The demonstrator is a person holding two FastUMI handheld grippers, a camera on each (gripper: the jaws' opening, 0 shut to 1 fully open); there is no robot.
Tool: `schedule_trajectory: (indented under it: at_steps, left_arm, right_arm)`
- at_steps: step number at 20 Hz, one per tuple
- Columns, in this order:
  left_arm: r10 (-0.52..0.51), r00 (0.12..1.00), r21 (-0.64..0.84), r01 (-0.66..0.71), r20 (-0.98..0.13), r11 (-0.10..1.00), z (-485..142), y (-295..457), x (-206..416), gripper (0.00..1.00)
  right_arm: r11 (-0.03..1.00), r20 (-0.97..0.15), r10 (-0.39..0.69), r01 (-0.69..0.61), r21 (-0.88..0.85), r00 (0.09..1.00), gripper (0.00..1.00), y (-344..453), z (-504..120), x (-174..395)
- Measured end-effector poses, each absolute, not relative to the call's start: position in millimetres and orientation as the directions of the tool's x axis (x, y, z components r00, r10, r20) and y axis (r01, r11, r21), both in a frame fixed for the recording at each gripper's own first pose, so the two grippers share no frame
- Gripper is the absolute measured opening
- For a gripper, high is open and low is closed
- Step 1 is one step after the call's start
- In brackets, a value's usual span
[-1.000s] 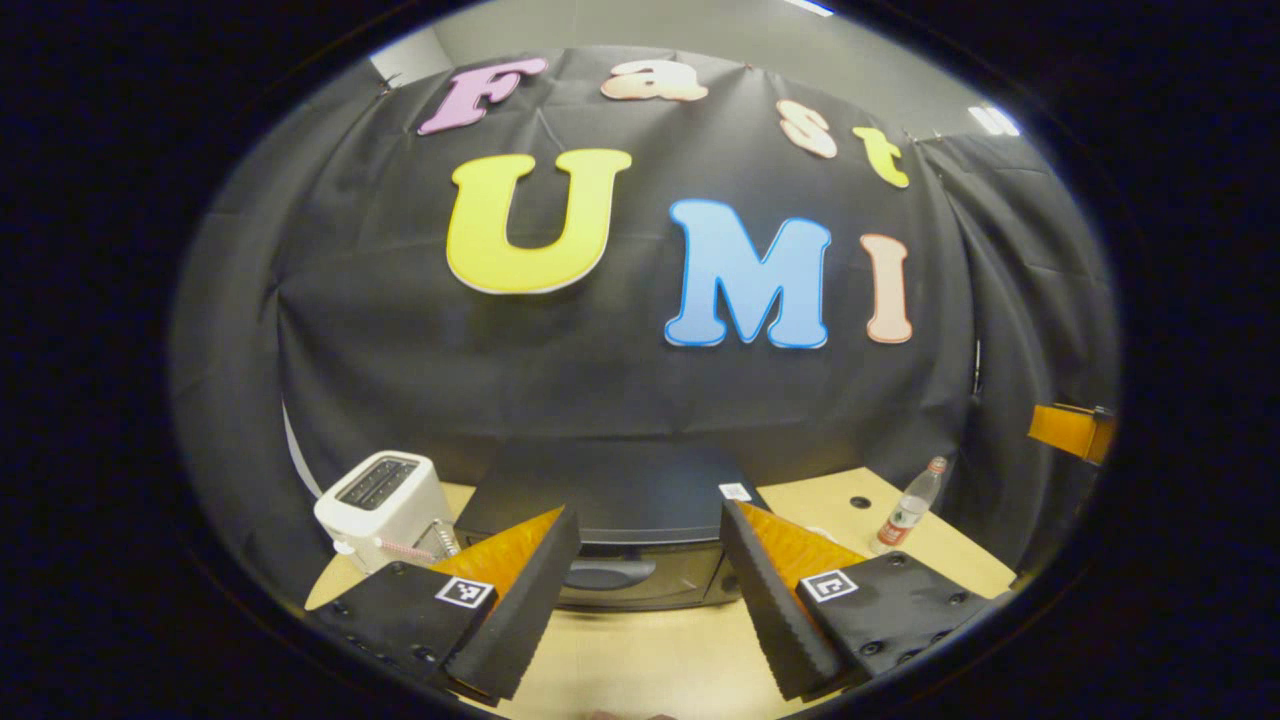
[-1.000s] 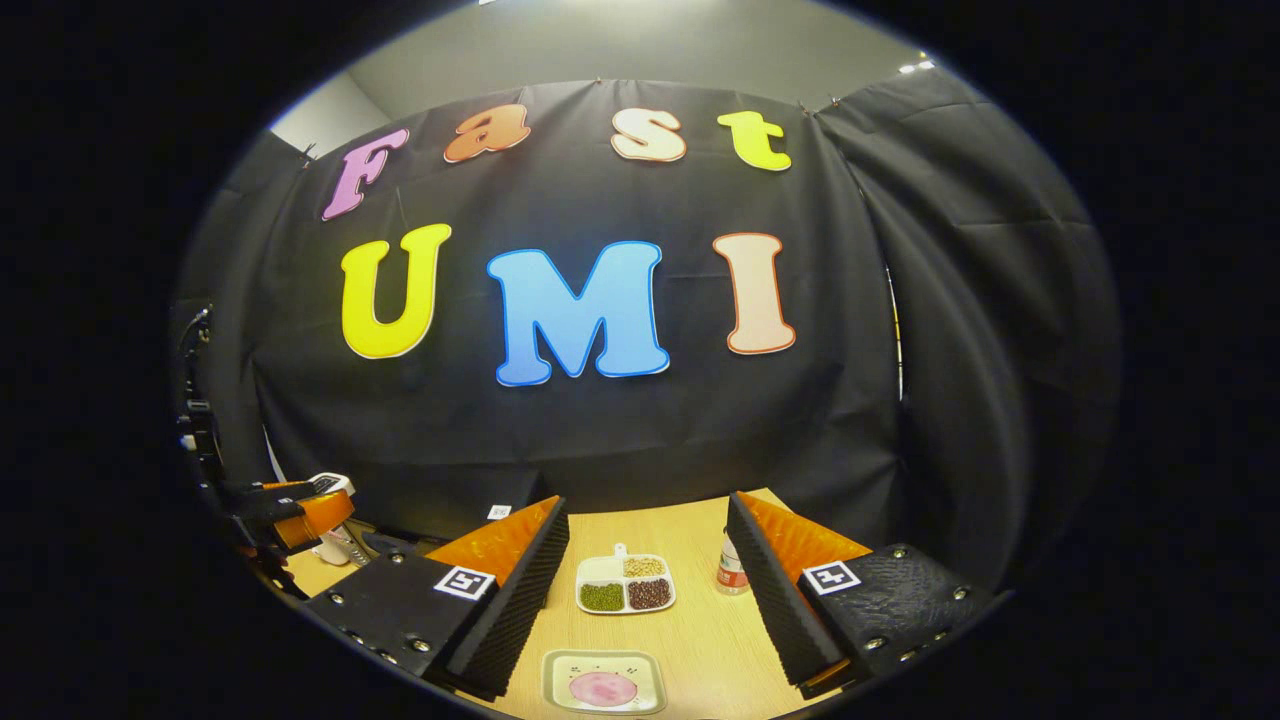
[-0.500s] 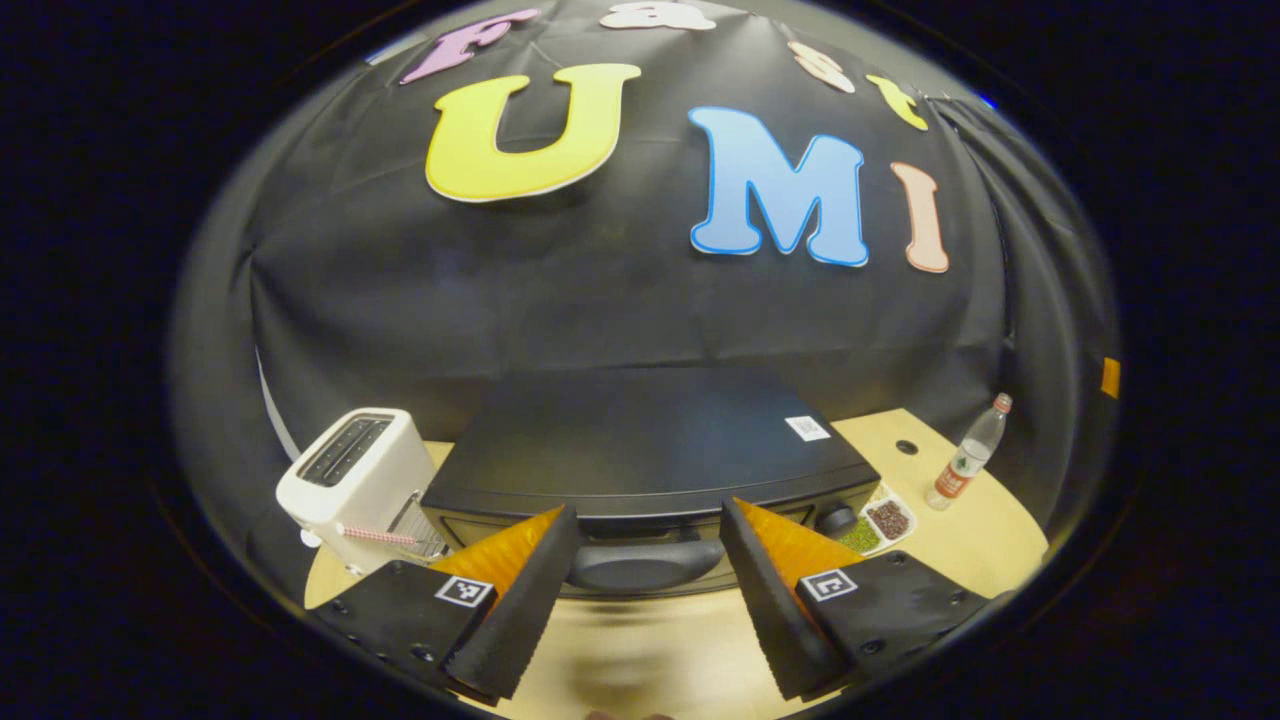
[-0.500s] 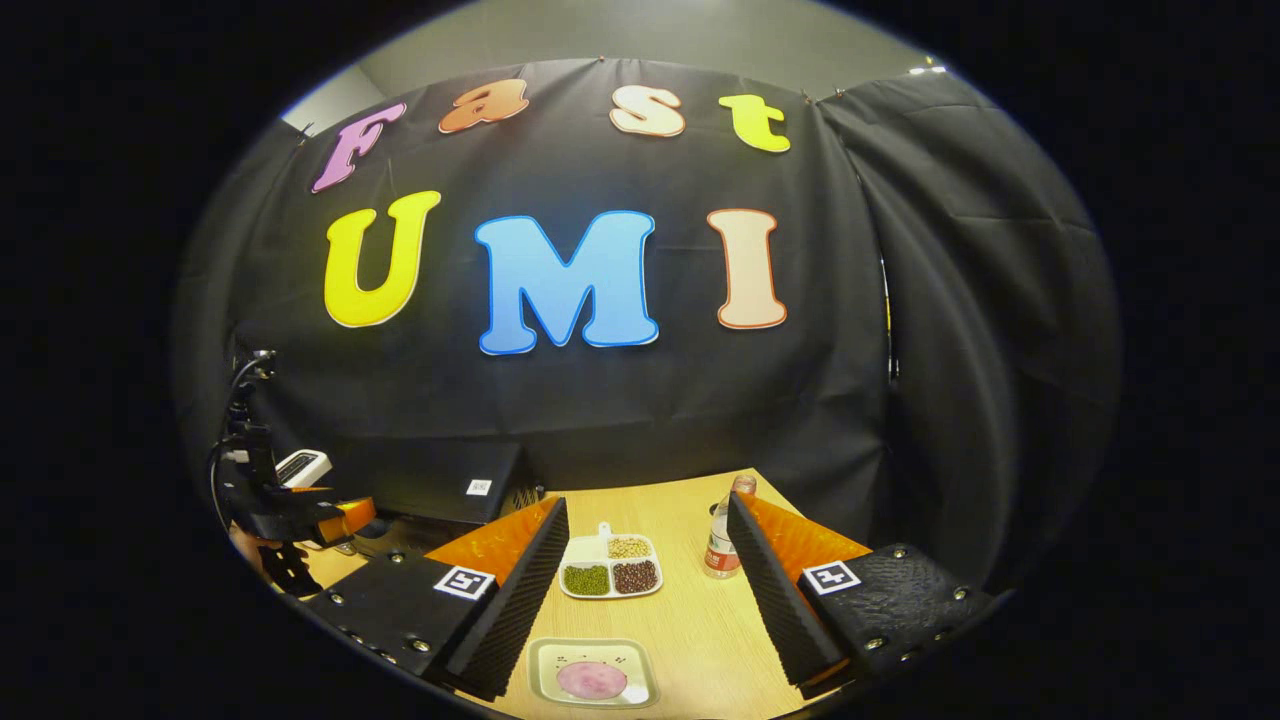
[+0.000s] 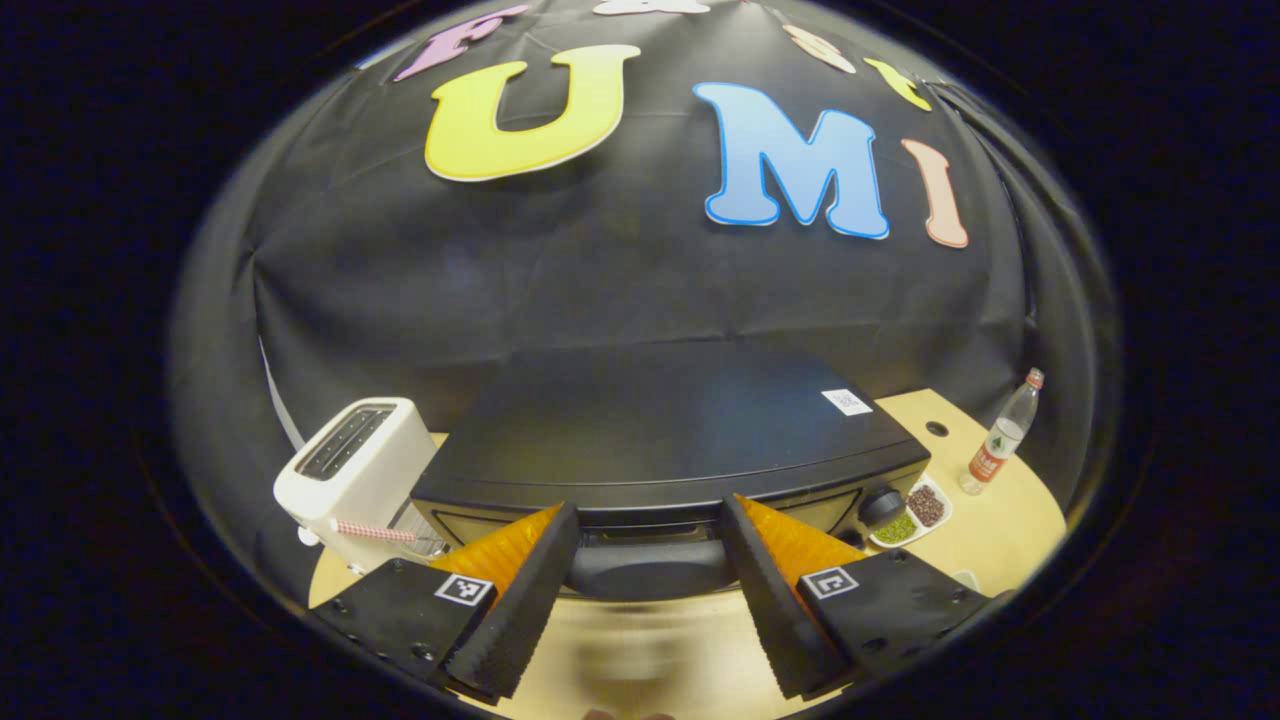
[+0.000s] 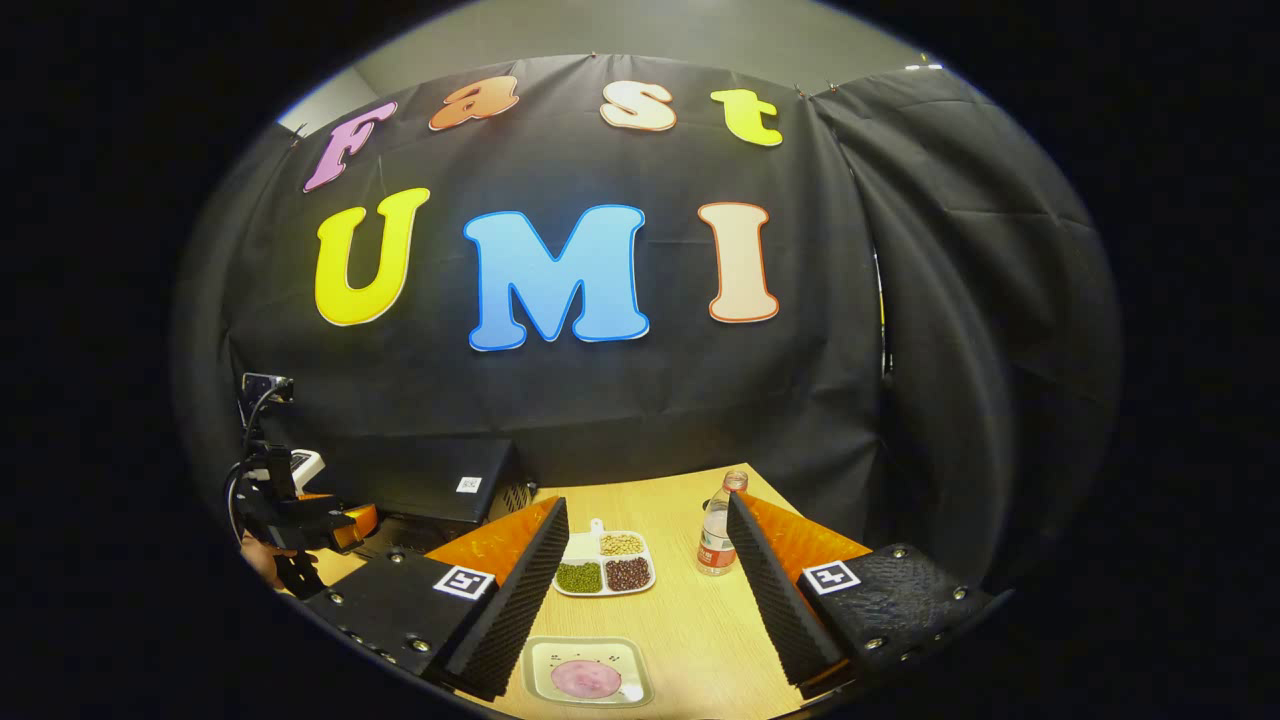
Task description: Open the electric oven with the left hand, put the food in, and close the electric oven.
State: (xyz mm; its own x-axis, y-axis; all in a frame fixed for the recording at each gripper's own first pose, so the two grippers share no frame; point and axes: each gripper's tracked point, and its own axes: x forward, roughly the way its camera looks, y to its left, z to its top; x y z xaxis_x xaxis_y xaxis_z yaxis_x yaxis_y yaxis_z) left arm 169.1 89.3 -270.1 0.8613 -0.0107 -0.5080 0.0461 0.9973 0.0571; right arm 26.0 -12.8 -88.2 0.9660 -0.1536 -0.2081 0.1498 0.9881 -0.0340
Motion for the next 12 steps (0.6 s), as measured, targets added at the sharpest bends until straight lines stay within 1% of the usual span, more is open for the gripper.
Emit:
schedule_trajectory:
  at_steps: [1,2,7,9,10,11,12]
  left_arm:
    - [-0.009,0.861,0.068,0.050,-0.508,0.996,-270.1,89.6,164.5,0.96]
    - [-0.006,0.861,0.074,0.050,-0.508,0.996,-270.3,90.0,160.1,1.00]
    - [-0.004,0.853,0.064,0.044,-0.522,0.997,-278.1,89.6,130.0,1.00]
    - [-0.006,0.852,0.072,0.051,-0.524,0.996,-282.8,89.4,116.1,0.96]
    - [-0.008,0.849,0.069,0.053,-0.528,0.996,-285.5,89.5,109.3,1.00]
    - [-0.011,0.846,0.063,0.053,-0.534,0.997,-290.4,89.2,102.6,0.96]
    - [-0.012,0.841,0.055,0.050,-0.540,0.997,-293.9,88.9,96.3,1.00]
  right_arm:
    - [0.989,-0.210,-0.146,0.143,-0.027,0.967,0.96,-11.3,-89.2,25.8]
    - [0.990,-0.210,-0.138,0.136,-0.021,0.968,0.96,-9.5,-88.7,25.8]
    - [0.993,-0.227,-0.115,0.116,-0.008,0.967,0.96,-9.3,-91.1,20.3]
    - [0.994,-0.226,-0.111,0.114,-0.002,0.968,0.96,-9.9,-90.6,16.2]
    - [0.994,-0.225,-0.108,0.111,-0.001,0.968,0.96,-9.8,-90.0,14.3]
    - [0.994,-0.225,-0.107,0.109,-0.002,0.969,0.96,-10.0,-90.6,11.7]
    - [0.994,-0.225,-0.106,0.108,-0.004,0.969,0.96,-10.1,-89.8,10.0]
